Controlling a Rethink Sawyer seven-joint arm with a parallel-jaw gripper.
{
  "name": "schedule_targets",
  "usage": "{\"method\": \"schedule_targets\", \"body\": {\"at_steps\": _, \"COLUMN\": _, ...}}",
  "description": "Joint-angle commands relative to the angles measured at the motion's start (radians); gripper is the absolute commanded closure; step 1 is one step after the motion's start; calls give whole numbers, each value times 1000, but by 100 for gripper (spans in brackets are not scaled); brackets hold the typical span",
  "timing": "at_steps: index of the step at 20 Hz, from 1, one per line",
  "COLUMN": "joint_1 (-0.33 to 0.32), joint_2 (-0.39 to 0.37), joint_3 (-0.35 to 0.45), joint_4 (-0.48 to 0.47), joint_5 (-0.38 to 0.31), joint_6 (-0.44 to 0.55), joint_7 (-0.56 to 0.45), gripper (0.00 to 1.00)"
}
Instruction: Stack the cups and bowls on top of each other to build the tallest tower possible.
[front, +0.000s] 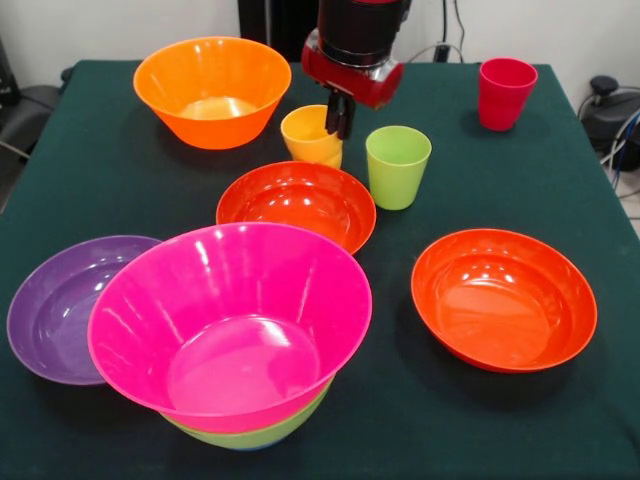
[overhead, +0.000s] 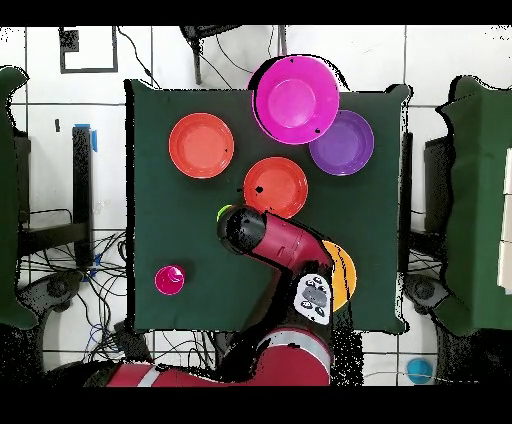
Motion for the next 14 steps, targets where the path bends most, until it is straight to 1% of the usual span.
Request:
{"method": "schedule_targets", "body": {"at_steps": 1, "joint_1": -13, "joint_2": 19, "joint_3": 84, "joint_4": 13, "joint_5": -40, "joint_6": 95, "joint_7": 78, "gripper": 100}}
{"method": "schedule_targets", "body": {"at_steps": 4, "joint_1": -17, "joint_2": 14, "joint_3": 80, "joint_4": 8, "joint_5": -44, "joint_6": 106, "joint_7": 70, "gripper": 100}}
{"method": "schedule_targets", "body": {"at_steps": 6, "joint_1": -17, "joint_2": -2, "joint_3": 75, "joint_4": 9, "joint_5": -47, "joint_6": 128, "joint_7": 65, "gripper": 100}}
{"method": "schedule_targets", "body": {"at_steps": 14, "joint_1": -12, "joint_2": -107, "joint_3": 52, "joint_4": 25, "joint_5": -59, "joint_6": 239, "joint_7": 49, "gripper": 100}}
